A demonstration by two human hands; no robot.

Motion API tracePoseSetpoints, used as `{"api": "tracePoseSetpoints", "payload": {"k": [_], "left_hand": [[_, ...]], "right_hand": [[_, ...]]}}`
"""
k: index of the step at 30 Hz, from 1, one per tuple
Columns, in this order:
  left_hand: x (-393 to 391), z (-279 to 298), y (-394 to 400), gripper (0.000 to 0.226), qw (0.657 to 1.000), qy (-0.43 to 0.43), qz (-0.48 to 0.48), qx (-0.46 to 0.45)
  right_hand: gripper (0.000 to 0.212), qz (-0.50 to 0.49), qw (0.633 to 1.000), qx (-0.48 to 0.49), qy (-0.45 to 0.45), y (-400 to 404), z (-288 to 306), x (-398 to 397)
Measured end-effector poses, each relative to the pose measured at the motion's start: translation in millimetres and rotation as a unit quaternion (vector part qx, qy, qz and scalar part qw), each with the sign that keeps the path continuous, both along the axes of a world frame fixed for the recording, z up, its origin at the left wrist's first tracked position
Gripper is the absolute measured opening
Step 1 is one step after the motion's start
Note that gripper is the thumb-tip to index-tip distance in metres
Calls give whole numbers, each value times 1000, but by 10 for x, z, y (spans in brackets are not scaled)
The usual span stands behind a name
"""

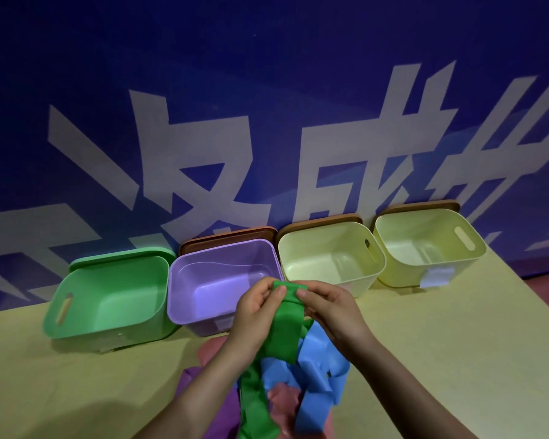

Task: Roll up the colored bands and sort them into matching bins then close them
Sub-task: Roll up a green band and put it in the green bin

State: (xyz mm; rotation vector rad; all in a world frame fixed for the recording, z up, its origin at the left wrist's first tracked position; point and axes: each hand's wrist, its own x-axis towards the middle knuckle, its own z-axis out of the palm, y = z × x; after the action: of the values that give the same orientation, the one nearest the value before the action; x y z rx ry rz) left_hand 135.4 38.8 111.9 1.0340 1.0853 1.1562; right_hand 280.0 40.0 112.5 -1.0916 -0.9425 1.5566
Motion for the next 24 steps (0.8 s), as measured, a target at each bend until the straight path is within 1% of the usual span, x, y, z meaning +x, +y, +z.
{"api": "tracePoseSetpoints", "payload": {"k": [1,2,5,6,8,9,10,13,15,16,17,18,20,24], "left_hand": [[8,18,-13,18,1000,-5,-1,-1],[14,29,-30,21,1000,-15,4,-7],[27,60,-77,29,997,-58,18,-44],[34,73,-92,29,995,-77,13,-64],[54,123,-139,36,988,-102,-9,-115],[53,129,-168,41,986,-103,-18,-129],[51,119,-198,41,987,-90,-22,-131],[49,107,-298,23,995,-40,-20,-87],[62,105,-346,21,997,-27,1,-76],[65,107,-363,16,997,-30,13,-75],[67,108,-379,17,996,-39,23,-73],[67,113,-397,25,996,-47,29,-76],[63,164,-446,35,994,-67,27,-81],[37,244,-545,34,990,-92,2,-108]], "right_hand": [[37,0,1000,-5,5,-10,2,8],[36,0,1000,-1,-3,-26,11,20],[11,-13,997,48,-60,-109,107,45],[8,-19,995,68,-76,-136,134,50],[9,-36,991,95,-92,-181,185,59],[9,-46,989,105,-90,-204,220,58],[9,-56,987,117,-91,-222,232,62],[16,-76,973,171,-136,-287,242,69],[19,-81,945,239,-210,-355,239,76],[17,-81,921,282,-255,-385,243,85],[15,-76,897,324,-292,-415,248,101],[15,-66,875,360,-317,-440,254,119],[19,-39,848,407,-338,-487,268,156],[23,-9,815,442,-374,-516,283,204]]}}
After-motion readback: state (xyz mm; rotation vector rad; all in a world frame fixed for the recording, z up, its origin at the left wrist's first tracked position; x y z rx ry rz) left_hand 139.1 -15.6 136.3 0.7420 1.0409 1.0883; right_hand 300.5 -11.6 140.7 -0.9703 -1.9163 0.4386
